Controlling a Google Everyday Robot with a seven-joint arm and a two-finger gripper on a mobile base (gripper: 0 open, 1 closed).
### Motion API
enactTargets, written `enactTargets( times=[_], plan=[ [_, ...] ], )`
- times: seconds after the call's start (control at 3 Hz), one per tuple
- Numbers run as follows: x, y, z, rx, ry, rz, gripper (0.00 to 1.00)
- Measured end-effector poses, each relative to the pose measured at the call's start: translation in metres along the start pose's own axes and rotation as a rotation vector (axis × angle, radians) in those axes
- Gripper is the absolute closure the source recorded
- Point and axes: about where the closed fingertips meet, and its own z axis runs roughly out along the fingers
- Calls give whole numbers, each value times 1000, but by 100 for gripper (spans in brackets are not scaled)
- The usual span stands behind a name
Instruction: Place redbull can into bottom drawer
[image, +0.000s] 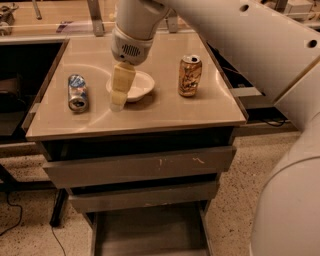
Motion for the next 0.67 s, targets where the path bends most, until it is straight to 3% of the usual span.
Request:
enactTargets(
  times=[0.33,0.67],
  plan=[
    [-15,-20,13,-15,-11,-23,0],
    [-36,-44,11,-29,38,-56,0]
  ],
)
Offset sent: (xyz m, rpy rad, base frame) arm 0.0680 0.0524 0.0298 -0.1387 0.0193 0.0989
